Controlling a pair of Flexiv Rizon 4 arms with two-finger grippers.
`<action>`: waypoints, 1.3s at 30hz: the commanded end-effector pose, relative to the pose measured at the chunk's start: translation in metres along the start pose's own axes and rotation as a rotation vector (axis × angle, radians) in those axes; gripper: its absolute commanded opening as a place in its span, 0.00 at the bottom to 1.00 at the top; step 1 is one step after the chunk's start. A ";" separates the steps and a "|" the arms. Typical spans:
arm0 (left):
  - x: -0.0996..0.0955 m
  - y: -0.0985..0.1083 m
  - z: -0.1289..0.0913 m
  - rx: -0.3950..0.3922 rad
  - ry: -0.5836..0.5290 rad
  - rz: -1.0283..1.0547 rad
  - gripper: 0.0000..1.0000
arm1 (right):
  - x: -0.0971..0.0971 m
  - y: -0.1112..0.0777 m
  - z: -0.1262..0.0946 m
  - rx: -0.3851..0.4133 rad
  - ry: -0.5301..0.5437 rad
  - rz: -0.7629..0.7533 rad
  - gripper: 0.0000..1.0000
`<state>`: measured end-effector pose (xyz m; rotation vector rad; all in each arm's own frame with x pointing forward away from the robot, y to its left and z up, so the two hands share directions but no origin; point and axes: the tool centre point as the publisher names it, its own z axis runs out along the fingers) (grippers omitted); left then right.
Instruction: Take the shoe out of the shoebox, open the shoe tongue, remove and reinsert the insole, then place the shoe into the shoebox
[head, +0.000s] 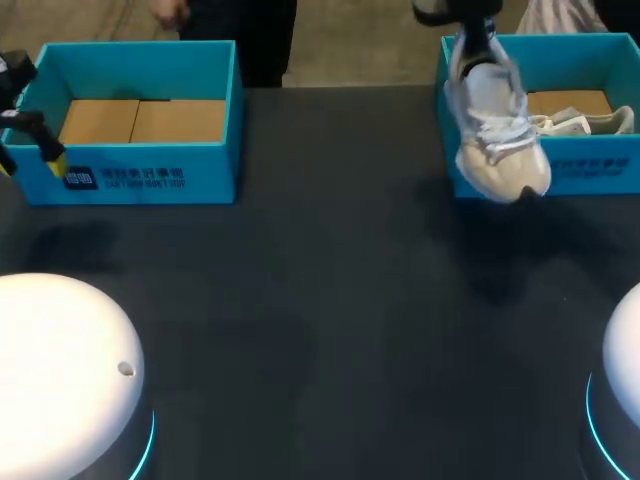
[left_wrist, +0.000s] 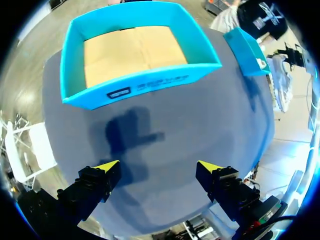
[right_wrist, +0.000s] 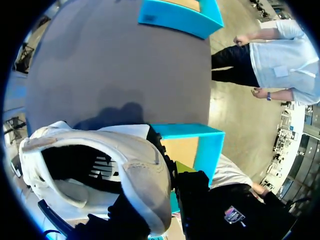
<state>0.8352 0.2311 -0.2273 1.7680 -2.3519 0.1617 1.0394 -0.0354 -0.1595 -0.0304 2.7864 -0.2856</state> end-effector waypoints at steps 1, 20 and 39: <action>-0.006 -0.001 -0.005 -0.012 -0.011 -0.028 1.00 | -0.013 -0.012 0.000 -0.004 0.003 -0.006 0.00; -0.037 -0.024 -0.021 0.000 -0.112 -0.126 1.00 | -0.050 -0.032 0.008 0.030 0.014 0.001 0.00; -0.037 -0.024 -0.021 0.000 -0.112 -0.126 1.00 | -0.111 -0.084 0.025 0.111 -0.012 0.051 0.00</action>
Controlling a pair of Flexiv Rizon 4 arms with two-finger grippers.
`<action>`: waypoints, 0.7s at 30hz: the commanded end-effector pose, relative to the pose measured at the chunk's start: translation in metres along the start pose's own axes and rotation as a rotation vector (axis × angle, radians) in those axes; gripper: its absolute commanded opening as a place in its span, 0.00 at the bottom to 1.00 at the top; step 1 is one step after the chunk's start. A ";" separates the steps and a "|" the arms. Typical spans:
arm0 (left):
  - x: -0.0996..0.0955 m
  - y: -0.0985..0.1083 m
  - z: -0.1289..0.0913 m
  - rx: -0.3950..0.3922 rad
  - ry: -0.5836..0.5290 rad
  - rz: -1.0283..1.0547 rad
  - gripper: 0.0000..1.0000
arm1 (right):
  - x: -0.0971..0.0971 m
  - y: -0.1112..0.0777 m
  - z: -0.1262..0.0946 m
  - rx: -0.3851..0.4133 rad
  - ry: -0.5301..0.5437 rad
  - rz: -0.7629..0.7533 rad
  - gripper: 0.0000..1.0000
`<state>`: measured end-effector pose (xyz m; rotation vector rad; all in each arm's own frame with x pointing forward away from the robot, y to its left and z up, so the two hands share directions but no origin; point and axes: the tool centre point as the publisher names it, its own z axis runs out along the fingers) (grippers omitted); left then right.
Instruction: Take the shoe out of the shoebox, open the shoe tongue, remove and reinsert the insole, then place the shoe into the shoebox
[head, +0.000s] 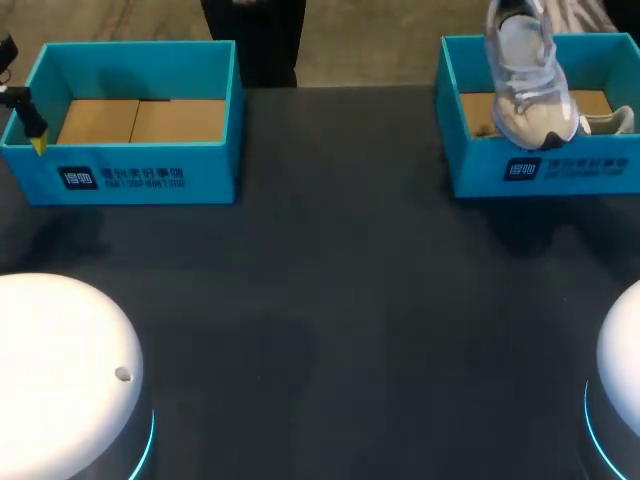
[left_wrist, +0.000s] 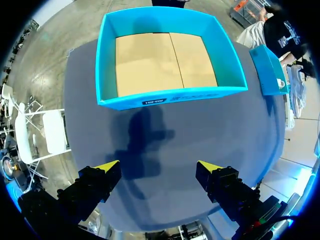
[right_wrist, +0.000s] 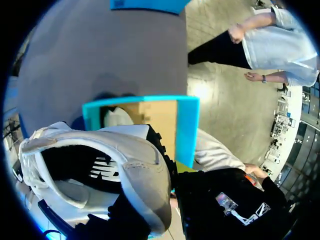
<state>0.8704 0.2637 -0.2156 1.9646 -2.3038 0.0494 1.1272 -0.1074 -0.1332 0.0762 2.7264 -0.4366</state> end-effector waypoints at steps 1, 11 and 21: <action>0.000 0.001 0.000 -0.001 -0.003 -0.001 1.00 | -0.027 -0.010 0.009 -0.022 0.015 -0.013 0.00; 0.000 0.001 0.000 -0.001 -0.003 -0.001 1.00 | -0.043 -0.024 0.027 -0.030 0.011 -0.042 0.00; 0.000 0.001 0.000 -0.001 -0.003 -0.001 1.00 | -0.056 -0.051 0.047 0.002 0.144 0.154 0.00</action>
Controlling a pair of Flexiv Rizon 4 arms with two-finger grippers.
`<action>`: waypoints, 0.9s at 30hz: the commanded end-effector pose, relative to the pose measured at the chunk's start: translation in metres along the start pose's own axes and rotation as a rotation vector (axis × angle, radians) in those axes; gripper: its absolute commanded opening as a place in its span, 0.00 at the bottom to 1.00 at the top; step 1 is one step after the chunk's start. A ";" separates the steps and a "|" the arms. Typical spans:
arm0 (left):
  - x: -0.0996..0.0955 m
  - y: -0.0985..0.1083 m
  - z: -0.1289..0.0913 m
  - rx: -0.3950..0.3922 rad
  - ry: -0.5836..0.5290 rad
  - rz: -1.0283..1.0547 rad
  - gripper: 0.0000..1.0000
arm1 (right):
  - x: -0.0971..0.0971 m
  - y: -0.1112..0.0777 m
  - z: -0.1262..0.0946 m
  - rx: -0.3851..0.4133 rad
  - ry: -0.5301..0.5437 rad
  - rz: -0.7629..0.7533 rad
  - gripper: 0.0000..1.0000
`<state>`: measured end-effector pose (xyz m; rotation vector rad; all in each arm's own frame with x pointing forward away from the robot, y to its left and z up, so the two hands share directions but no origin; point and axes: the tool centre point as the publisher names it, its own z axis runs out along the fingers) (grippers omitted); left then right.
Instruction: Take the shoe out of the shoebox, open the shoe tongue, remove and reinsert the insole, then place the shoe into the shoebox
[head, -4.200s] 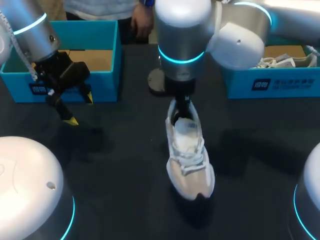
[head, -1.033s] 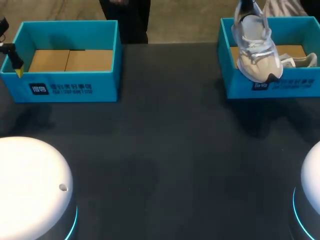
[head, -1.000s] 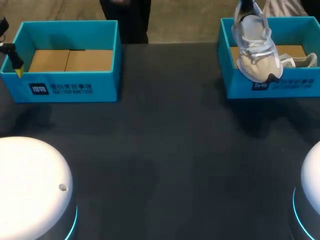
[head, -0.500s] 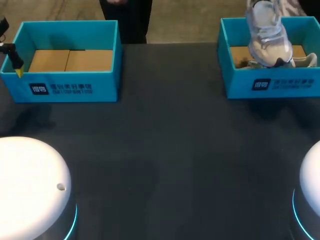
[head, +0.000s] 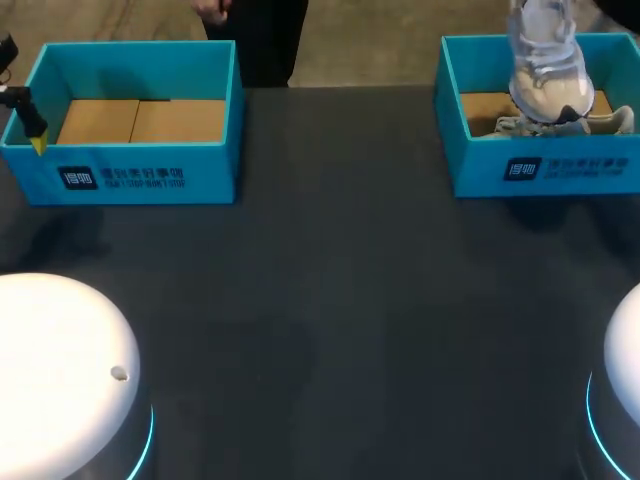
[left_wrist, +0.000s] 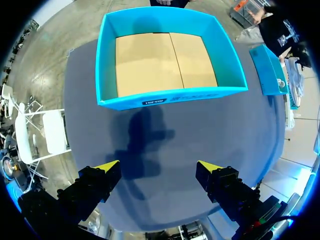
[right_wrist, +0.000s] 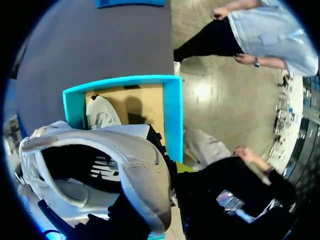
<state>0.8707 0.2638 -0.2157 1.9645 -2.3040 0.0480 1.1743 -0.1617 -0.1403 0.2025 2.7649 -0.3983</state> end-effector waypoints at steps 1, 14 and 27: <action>0.000 0.001 0.000 0.000 -0.002 -0.001 1.00 | -0.017 -0.007 0.008 0.024 0.109 0.089 0.00; 0.000 0.001 0.000 0.000 -0.002 -0.001 1.00 | -0.008 -0.053 0.039 0.059 0.392 0.611 0.00; 0.000 0.001 0.000 0.000 -0.002 -0.001 1.00 | 0.037 -0.069 0.048 0.152 0.486 1.023 0.00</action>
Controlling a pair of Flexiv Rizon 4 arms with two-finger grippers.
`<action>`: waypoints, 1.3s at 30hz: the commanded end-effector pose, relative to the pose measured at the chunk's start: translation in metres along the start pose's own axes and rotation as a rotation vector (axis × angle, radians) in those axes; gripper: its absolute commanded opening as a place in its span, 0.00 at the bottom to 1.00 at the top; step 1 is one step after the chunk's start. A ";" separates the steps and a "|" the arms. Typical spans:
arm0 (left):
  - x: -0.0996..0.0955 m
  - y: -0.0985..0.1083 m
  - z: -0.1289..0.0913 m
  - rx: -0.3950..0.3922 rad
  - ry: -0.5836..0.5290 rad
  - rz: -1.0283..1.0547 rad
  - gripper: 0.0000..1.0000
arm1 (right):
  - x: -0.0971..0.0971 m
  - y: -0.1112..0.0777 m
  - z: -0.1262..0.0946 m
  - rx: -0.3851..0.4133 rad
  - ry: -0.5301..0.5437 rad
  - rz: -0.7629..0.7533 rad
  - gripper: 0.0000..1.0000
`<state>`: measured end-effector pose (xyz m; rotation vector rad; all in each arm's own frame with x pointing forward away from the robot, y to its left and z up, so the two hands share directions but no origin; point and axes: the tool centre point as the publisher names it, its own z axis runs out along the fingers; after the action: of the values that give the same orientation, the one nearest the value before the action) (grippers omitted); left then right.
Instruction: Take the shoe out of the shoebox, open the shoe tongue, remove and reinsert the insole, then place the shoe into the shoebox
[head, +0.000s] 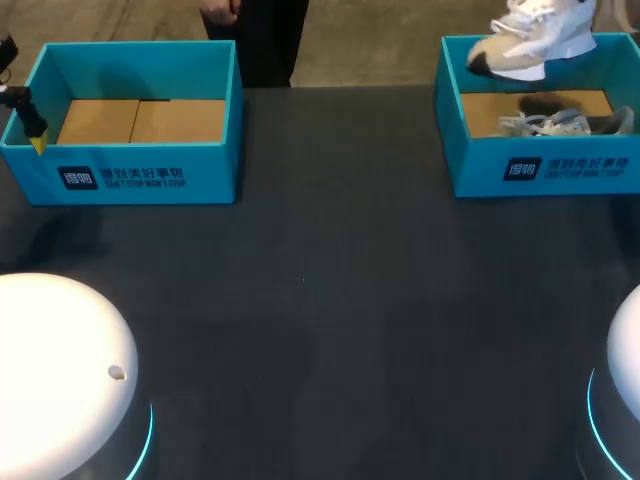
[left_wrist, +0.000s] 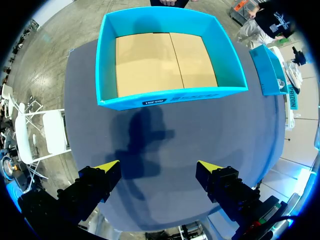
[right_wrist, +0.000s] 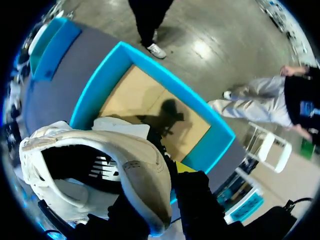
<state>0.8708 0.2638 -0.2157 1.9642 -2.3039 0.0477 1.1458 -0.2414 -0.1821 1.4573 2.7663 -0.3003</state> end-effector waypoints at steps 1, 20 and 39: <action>0.000 0.001 0.000 0.000 -0.002 -0.001 1.00 | 0.006 -0.003 -0.002 0.014 0.065 0.279 0.00; 0.000 0.001 0.000 0.000 -0.002 -0.001 1.00 | 0.038 -0.026 0.004 0.025 0.112 0.538 0.00; 0.000 0.001 0.000 0.000 -0.002 -0.001 1.00 | -0.007 -0.030 0.042 -0.044 0.155 0.719 0.00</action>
<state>0.8708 0.2638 -0.2157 1.9642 -2.3036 0.0477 1.1211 -0.2688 -0.2132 2.3832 2.1056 -0.1370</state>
